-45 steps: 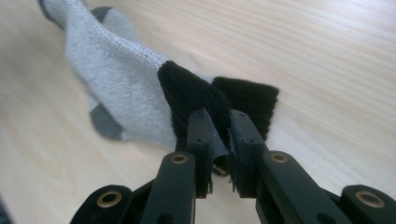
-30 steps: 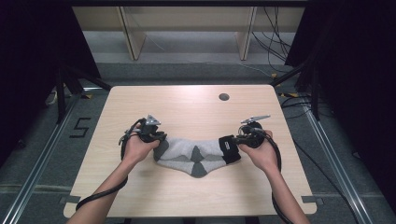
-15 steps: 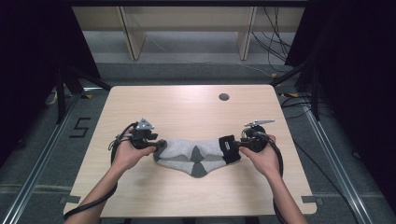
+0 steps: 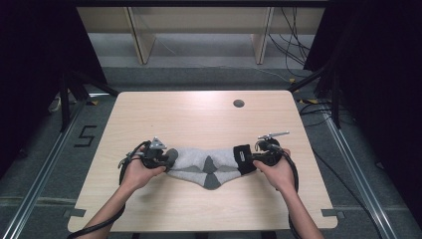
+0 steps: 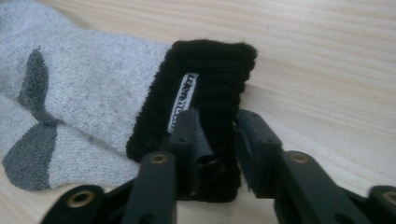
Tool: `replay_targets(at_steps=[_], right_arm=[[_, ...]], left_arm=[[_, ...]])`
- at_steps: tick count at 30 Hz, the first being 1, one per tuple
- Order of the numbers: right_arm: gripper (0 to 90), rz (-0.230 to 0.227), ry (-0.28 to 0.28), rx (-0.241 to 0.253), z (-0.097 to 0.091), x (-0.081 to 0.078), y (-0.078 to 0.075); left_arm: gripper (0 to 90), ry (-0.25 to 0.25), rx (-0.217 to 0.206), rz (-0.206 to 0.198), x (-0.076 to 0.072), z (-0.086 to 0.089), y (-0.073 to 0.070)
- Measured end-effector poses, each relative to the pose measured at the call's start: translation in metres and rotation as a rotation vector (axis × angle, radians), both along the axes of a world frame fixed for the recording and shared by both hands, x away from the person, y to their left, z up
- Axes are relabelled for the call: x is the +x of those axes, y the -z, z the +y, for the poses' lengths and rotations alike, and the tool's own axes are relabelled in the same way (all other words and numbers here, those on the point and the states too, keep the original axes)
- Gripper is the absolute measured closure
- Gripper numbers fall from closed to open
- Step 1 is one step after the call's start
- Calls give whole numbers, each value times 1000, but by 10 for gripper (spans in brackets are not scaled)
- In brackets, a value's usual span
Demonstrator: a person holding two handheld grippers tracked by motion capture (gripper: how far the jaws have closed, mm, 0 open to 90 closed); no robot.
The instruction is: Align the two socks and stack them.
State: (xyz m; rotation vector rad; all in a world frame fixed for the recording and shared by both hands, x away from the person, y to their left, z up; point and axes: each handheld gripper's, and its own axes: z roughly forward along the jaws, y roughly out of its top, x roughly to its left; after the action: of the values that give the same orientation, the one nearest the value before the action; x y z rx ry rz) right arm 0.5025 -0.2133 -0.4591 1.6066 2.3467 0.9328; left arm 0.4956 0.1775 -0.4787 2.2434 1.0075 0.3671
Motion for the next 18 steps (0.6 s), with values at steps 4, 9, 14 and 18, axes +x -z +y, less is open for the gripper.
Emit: replay_targets(at_steps=[4, 9, 14, 18], right_arm=[[813, -9, -24, 0, 3, 1, 1], [840, -3, -16, 9, 3, 0, 1], [847, -4, -15, 4, 3, 0, 1], [848, -19, -24, 0, 2, -1, -1]], left_arm=[[771, 24, 23, -16, 0, -1, 1], [819, 23, 22, -14, 0, -2, 1], [828, 25, 12, -17, 1, 0, -2], [828, 22, -7, -34, -1, 2, -10]])
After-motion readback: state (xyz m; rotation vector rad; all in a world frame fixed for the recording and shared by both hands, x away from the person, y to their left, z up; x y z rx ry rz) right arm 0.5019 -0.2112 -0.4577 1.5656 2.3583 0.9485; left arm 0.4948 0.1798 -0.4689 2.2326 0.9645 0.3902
